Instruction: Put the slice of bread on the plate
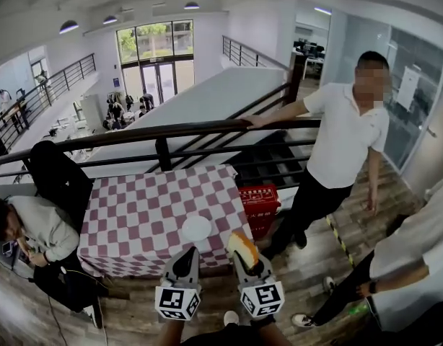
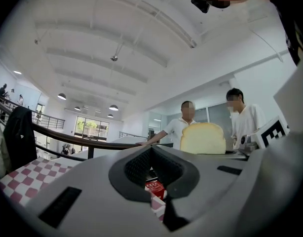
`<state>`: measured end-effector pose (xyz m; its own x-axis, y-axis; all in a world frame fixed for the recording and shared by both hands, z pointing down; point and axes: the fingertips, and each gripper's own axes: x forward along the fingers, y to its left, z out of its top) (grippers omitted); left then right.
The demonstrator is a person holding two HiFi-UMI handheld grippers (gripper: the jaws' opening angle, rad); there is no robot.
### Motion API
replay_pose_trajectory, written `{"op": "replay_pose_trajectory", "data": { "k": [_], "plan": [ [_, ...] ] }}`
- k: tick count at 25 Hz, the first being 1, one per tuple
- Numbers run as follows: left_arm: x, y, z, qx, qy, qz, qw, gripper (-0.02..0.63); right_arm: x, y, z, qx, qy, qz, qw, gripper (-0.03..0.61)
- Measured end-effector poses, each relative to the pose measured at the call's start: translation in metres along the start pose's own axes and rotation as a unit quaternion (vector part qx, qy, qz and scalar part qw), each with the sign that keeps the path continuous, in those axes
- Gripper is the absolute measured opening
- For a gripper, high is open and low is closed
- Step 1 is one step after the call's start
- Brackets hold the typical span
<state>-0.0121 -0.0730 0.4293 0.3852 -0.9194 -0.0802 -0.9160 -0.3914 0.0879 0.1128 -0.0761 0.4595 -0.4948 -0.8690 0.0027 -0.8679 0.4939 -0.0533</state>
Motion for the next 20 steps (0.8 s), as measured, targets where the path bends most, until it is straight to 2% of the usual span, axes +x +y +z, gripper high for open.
{"op": "replay_pose_trajectory", "data": {
  "k": [4,7,10,14,16,20],
  "plan": [
    [0.031,0.001,-0.016,0.006,0.009,0.021,0.9997,0.017,0.02,-0.029,0.0,-0.005,-0.002,0.009,1.0,0.101],
    [0.036,0.0,-0.031,0.007,0.025,0.034,0.9991,0.017,0.033,-0.042,-0.011,0.019,-0.001,0.016,1.0,0.101],
    [0.031,0.003,-0.039,0.002,0.046,0.053,0.9975,0.017,0.04,-0.037,-0.019,0.033,0.019,0.037,0.999,0.101],
    [0.003,-0.008,-0.018,-0.014,0.063,0.086,0.9942,0.017,0.023,-0.013,-0.007,0.034,0.059,0.076,0.995,0.101],
    [0.011,0.003,-0.032,-0.017,0.069,0.095,0.993,0.017,0.034,-0.01,-0.022,0.037,0.075,0.089,0.993,0.101],
    [0.044,0.058,-0.087,-0.026,0.085,0.105,0.9905,0.017,0.089,-0.008,-0.082,0.041,0.106,0.101,0.988,0.101]
  ]
}}
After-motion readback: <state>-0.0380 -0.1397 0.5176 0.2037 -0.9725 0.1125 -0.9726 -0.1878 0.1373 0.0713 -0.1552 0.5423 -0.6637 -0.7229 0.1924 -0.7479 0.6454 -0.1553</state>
